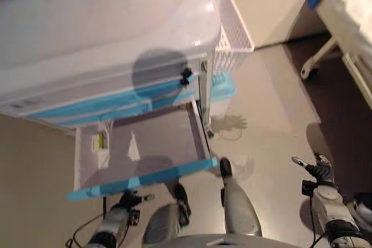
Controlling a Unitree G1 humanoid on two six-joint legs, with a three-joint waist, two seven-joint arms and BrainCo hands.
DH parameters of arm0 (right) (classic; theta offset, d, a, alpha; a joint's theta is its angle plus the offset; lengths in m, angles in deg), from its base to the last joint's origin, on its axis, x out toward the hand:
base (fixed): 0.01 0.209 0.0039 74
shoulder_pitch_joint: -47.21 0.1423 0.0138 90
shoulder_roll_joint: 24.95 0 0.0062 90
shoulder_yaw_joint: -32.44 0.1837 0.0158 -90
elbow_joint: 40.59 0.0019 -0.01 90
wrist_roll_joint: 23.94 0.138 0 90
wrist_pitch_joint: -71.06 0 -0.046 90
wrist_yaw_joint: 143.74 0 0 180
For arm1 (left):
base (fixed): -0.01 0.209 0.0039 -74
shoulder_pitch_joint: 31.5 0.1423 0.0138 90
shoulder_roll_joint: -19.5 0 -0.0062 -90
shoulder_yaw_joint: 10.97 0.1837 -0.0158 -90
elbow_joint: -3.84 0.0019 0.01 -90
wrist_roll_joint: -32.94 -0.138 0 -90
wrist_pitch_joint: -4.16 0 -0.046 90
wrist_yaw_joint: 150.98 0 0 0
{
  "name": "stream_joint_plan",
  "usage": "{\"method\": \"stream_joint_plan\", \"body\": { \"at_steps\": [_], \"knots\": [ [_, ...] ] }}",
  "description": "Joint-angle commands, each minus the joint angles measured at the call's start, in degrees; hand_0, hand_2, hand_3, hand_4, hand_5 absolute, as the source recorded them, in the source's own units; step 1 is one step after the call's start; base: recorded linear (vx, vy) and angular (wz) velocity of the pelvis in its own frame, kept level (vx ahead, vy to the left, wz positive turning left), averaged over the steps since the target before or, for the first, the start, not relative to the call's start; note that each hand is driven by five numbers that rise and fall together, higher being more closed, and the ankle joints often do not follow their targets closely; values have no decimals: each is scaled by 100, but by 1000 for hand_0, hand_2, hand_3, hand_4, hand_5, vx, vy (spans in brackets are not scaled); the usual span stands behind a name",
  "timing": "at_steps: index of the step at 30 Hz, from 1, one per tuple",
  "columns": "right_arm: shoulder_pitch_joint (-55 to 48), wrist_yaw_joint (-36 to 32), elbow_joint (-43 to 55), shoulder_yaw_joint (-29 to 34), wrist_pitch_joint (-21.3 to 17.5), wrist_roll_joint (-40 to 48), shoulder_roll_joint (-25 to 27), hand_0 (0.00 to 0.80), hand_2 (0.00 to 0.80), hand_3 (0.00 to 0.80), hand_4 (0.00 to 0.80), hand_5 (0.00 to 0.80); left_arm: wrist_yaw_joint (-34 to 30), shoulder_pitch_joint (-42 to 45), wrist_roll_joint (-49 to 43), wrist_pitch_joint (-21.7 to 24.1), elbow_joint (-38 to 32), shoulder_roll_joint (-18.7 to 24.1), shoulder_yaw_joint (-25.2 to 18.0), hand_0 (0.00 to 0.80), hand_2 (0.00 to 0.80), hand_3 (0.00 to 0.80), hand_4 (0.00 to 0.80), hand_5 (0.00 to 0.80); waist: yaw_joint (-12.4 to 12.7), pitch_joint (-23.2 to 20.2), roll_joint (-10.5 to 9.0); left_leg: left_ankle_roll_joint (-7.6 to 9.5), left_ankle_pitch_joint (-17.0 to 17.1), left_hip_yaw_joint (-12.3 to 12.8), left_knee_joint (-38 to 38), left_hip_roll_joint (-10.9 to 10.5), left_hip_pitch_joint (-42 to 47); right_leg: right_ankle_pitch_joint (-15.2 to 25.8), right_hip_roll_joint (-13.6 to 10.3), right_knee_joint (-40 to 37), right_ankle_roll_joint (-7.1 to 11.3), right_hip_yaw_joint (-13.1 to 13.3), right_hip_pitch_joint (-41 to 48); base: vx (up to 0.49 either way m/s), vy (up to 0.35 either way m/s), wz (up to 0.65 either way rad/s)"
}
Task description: Open the drawer and pick up the medicine
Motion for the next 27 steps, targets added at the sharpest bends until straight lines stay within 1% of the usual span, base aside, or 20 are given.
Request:
{"method": "stream_joint_plan", "body": {
  "at_steps": [1, 4, 6, 7, 8, 12, 13, 14, 16, 17, 18, 19, 21, 22, 23, 25, 26, 27],
  "knots": [
    [363, -53, -253, -319, -105, -240, 296, 0, 0, 0, 0, 0, -134, 25, 40, 283, -670, 603, 164, 0, 0, 0, 0, 0, 96, -97, -52, 167, -346, -310, 829, -152, -771, -1107, -76, 1403, 167, -163, -322, -155, -51, 21],
    [310, -164, -603, -468, -76, -255, 254, 0, 0, 0, 0, 0, -212, 27, 180, 318, -1380, 1019, 290, 0, 0, 0, 0, 0, 118, 13, -27, 179, -433, -421, 1250, -166, -1224, -1255, -141, 1873, 86, -230, -724, -112, -45, 38],
    [210, -255, -710, -558, -70, -274, 201, 0, 0, 0, 0, 0, -196, -59, 94, 319, -1715, 1255, 298, 0, 0, 0, 0, 0, 117, 44, -17, 181, -488, -465, 1516, -163, -1483, -1348, -180, 2132, 42, -258, -947, -58, -28, 30],
    [210, -255, -712, -559, -71, -274, 200, 0, 0, 0, 0, 0, -196, -57, 94, 316, -1719, 1258, 296, 0, 0, 0, 0, 0, 115, 36, -17, 181, -492, -466, 1526, -163, -1498, -1352, -181, 2141, 41, -258, -961, 33, -29, 6],
    [39, -353, -645, -660, -47, -355, 142, 0, 0, 0, 0, 0, -155, -168, 48, 296, -1955, 1457, 249, 0, 0, 0, 0, 0, 103, 78, -12, 155, -726, -547, 1821, -151, -1673, -1638, -188, 2523, 24, -262, -1140, 38, -26, 6],
    [-153, -548, -731, -862, 7, -472, 135, 0, 0, 0, 0, 0, -85, -686, -163, 251, -2186, 1890, 232, 0, 0, 0, 0, 0, 55, 98, -37, 132, -827, -617, 2180, -129, -1992, -1808, -232, 2907, -30, -292, -1417, 4, -37, 33],
    [-189, -610, -799, -936, 14, -525, 165, 0, 0, 0, 0, 0, -37, -950, -155, 240, -2152, 2078, 204, 0, 0, 0, 0, 0, 34, 96, -46, 134, -874, -637, 2296, -109, -2061, -1865, -227, 3025, -56, -291, -1487, 0, 0, 0],
    [-185, -610, -803, -935, 12, -524, 163, 0, 0, 0, 0, 0, -37, -956, -154, 240, -2149, 2079, 207, 0, 0, 0, 0, 0, 37, 96, -47, 134, -877, -637, 2302, -108, -2066, -1868, -227, 3030, -57, -290, -1492, 28, -18, -6],
    [-145, -650, -944, -1020, 29, -558, 201, 0, 0, 0, 0, 0, 10, -1313, -207, 211, -2062, 2267, 273, 0, 0, 0, 0, 0, 21, 104, -50, 128, -912, -638, 2364, -94, -2093, -1888, -226, 3073, -56, -292, -1526, 22, -12, -10],
    [-129, -673, -920, -1044, 38, -560, 236, 0, 0, 0, 0, 0, 36, -1524, -273, 183, -1996, 2413, 320, 0, 0, 0, 0, 0, 6, 105, -46, 127, -919, -635, 2368, -88, -2102, -1902, -219, 3085, -55, -304, -1542, 34, -13, -9],
    [-88, -696, -977, -1078, 35, -532, 282, 0, 0, 0, 0, 0, 136, -1909, -356, 166, -1798, 2559, 413, 0, 0, 0, 0, 0, -12, 113, -52, 120, -920, -634, 2365, -79, -2107, -1916, -213, 3067, -56, -310, -1540, 25, -6, -6],
    [-86, -696, -978, -1073, 35, -532, 280, 0, 0, 0, 0, 0, 137, -1921, -355, 168, -1791, 2558, 422, 0, 0, 0, 0, 0, -7, 117, -53, 120, -920, -633, 2365, -79, -2106, -1916, -212, 3067, -56, -310, -1539, 0, 0, 0],
    [-64, -704, -976, -1123, -2, -520, 307, 0, 0, 0, 0, 0, 289, -2298, -454, 170, -1613, 2666, 483, 0, 0, 0, 0, 0, -26, 126, -62, 120, -924, -640, 2352, -74, -2106, -1928, -208, 3067, -50, -310, -1566, 26, -7, -7],
    [-38, -702, -969, -1163, -5, -512, 327, 0, 0, 0, 0, 0, 370, -2524, -536, 162, -1464, 2759, 543, 0, 0, 0, 0, 0, -44, 119, -69, 119, -923, -642, 2331, -70, -2108, -1930, -199, 3051, -48, -309, -1574, 49, -12, -1],
    [2, -694, -1028, -1258, -20, -544, 311, 0, 0, 0, 0, 0, 566, -2895, -646, 126, -1158, 2775, 605, 0, 0, 0, 0, 0, -70, 118, -84, 121, -923, -638, 2335, -63, -2132, -1922, -194, 3037, -46, -306, -1598, 41, -7, 3],
    [5, -694, -1032, -1254, -23, -544, 309, 0, 0, 0, 0, 0, 568, -2909, -645, 129, -1148, 2773, 615, 0, 0, 0, 0, 0, -66, 120, -84, 121, -924, -638, 2337, -63, -2134, -1923, -194, 3038, -46, -306, -1599, 28, -5, 6],
    [68, -648, -1119, -1328, -46, -512, 261, 0, 0, 0, 0, 0, 801, -3296, -851, 91, -789, 2794, 708, 0, 0, 0, 0, 0, -95, 107, -101, 118, -923, -642, 2307, -48, -2129, -1924, -179, 3001, -39, -309, -1608, 49, -7, 6],
    [98, -641, -1158, -1380, -52, -508, 244, 0, 0, 0, 0, 0, 888, -3497, -928, 67, -584, 2825, 758, 0, 0, 0, 0, 0, -112, 103, -111, 116, -932, -639, 2313, -37, -2135, -1917, -170, 2984, -34, -304, -1615, 66, -9, 3]
  ]
}}
